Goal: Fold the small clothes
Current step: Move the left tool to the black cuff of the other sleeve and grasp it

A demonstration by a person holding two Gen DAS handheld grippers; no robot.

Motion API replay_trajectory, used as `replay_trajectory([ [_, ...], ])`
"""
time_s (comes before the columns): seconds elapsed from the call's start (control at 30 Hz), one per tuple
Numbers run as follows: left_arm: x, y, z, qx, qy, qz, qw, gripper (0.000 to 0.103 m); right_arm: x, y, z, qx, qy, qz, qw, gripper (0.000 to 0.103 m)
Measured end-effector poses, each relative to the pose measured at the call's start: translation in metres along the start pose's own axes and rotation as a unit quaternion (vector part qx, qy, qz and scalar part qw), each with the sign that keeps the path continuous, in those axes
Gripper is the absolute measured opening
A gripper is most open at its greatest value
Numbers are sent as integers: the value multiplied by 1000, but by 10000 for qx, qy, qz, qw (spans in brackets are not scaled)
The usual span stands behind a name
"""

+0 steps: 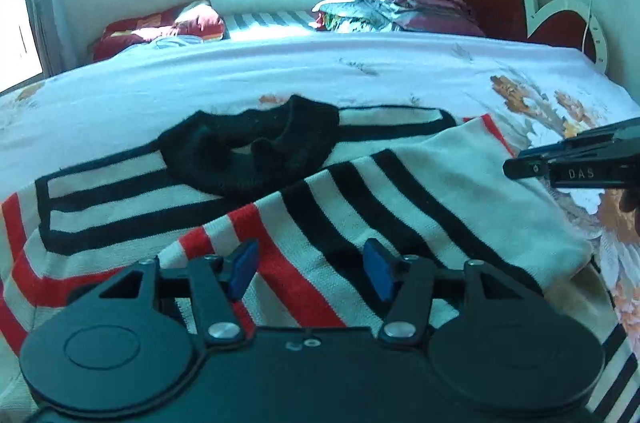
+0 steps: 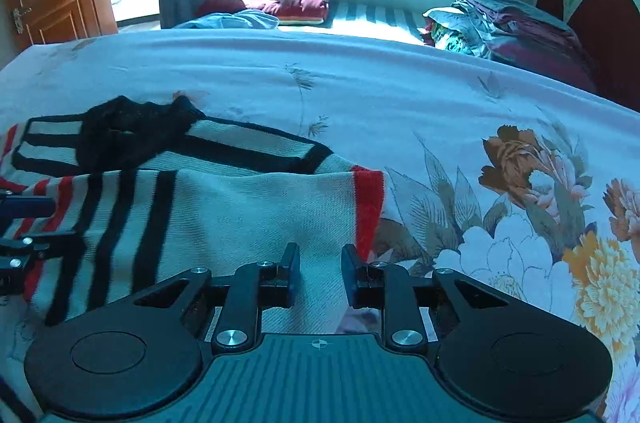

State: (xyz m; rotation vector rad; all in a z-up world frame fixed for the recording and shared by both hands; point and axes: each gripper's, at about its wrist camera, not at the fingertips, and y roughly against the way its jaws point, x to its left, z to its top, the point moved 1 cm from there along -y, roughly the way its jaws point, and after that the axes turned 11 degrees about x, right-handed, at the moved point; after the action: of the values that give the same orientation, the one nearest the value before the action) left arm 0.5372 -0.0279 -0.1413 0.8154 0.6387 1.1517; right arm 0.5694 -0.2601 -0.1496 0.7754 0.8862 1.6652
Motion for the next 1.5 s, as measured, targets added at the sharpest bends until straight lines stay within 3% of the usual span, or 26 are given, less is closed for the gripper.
replay_trajectory([
  [0.07,-4,8,-10,5,-97,4,10000,60,6,16,-19,51,-42,61,10000,24],
  [0.13,-3,-2,-25,323,-141,77,9994,64,15,21,-42,200,9,77,9998,24],
  [0.2,2,-1,-35,158,-41,-3,9999,64,15,16,-57,170,-66,38,9998,24],
  [0.27,1,5,-31,254,3,21,9997,63,11,18,-53,264,-351,125,9990,25],
  [0.3,2,12,-30,197,59,22,9998,58,12,23,-50,258,-330,75,9991,25],
  [0.37,8,25,-35,2,133,87,9999,58,21,41,-50,58,-162,123,9998,25],
  [0.43,19,24,-43,65,255,275,9993,59,32,47,-60,88,-16,255,9996,25],
  [0.5,31,18,-54,106,364,195,9991,62,42,33,-76,310,223,70,9992,24],
  [0.53,32,18,-55,87,313,178,9993,62,44,32,-82,131,209,25,9997,24],
  [0.9,29,20,-48,126,361,258,9989,62,47,28,-74,215,8,-144,9997,24],
  [1.0,39,28,-54,54,441,564,9974,66,43,33,-72,247,-150,-127,9995,25],
  [1.1,58,26,-59,84,586,335,9977,68,47,43,-74,-55,-146,-282,9995,25],
  [1.23,63,29,-53,157,659,205,9975,67,47,32,-67,294,-354,-217,9987,25],
  [1.33,77,51,-64,-90,1084,312,9936,71,48,50,-59,-92,-716,28,9974,25],
  [1.43,109,82,-91,-344,1702,409,9840,72,60,60,-56,-263,-741,109,9968,25],
  [1.5,136,107,-115,-471,2028,741,9753,74,68,61,-58,-272,-696,200,9970,25],
])
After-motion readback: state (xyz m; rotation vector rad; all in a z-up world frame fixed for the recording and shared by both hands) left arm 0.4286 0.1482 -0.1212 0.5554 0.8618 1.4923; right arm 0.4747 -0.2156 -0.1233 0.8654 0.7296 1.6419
